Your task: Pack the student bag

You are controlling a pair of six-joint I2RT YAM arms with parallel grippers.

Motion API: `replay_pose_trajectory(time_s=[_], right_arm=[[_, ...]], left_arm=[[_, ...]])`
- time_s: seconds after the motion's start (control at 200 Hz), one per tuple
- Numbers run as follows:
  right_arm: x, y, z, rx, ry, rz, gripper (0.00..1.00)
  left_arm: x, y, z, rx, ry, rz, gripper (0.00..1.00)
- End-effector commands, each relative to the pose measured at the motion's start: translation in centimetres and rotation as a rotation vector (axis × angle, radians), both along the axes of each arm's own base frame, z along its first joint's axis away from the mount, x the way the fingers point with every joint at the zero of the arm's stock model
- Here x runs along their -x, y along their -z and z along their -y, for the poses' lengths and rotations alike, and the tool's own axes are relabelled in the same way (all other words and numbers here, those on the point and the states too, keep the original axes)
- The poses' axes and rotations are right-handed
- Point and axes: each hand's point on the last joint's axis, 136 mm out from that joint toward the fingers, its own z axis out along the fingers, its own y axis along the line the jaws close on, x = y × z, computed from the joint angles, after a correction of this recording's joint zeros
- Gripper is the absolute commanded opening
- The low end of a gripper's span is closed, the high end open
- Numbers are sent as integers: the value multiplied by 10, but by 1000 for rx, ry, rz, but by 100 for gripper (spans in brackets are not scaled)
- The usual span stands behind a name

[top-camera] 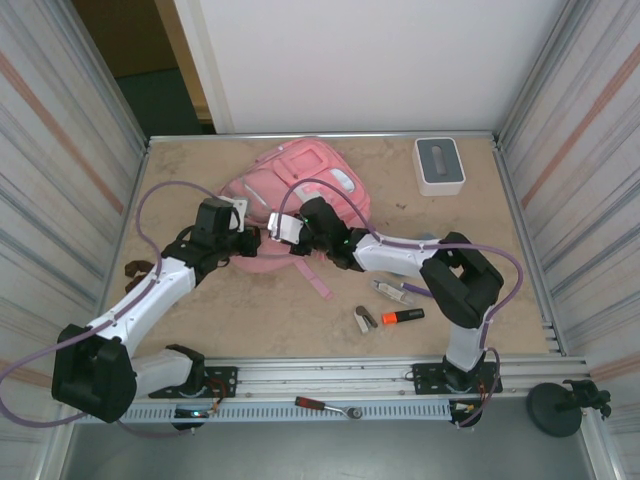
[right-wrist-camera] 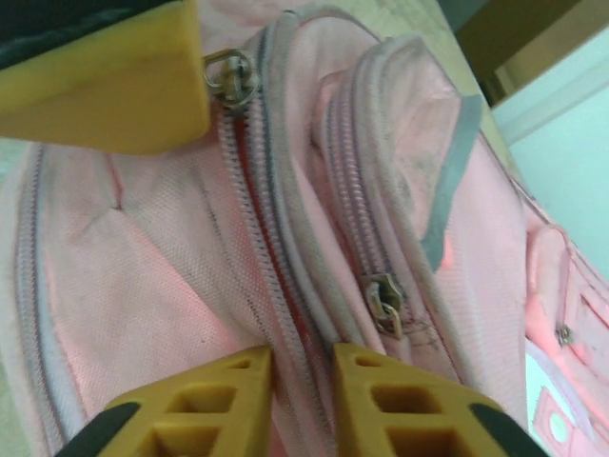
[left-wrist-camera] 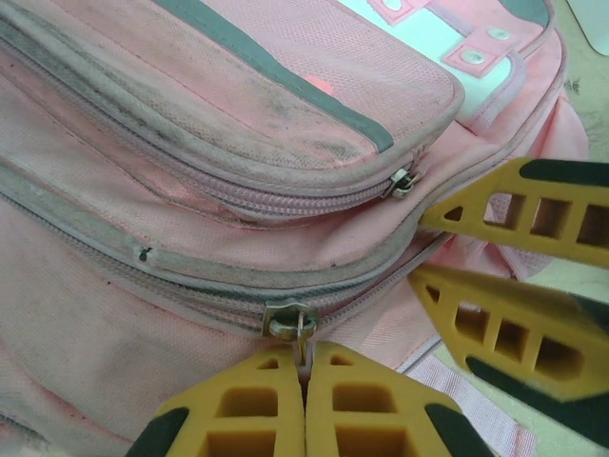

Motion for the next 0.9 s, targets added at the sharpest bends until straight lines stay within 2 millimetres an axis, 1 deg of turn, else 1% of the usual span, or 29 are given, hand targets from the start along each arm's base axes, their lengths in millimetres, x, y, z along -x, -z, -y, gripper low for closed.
replay_pose_trajectory(time_s=[0.0,0.115,0.256,0.361,0.471,0.611,0.706,0.797,0.897], right_arm=[[-16,-7,3,-10,60,115,11],[-18,-6,13,-4,78,119,0],[-20,-7,32,-3,102,112,0],[-19,-8,48,-6,98,93,0],[-17,-3,63,16,80,71,0],[-24,5,83,68,85,55,0],[-31,13,96,113,97,41,0],[-38,19,108,143,120,27,0],[-49,19,125,153,172,24,0]], left_arm=[[-1,-19,9,57,31,58,0],[-3,-19,3,50,14,57,0],[-8,-19,-11,18,-31,62,0],[-13,-15,-23,-22,-74,60,0],[-19,-8,-36,-67,-121,52,0],[-23,-2,-47,-114,-156,38,0],[-23,2,-44,-107,-142,24,0],[-20,6,-32,-73,-99,8,0],[-15,8,-16,-67,-56,6,0]])
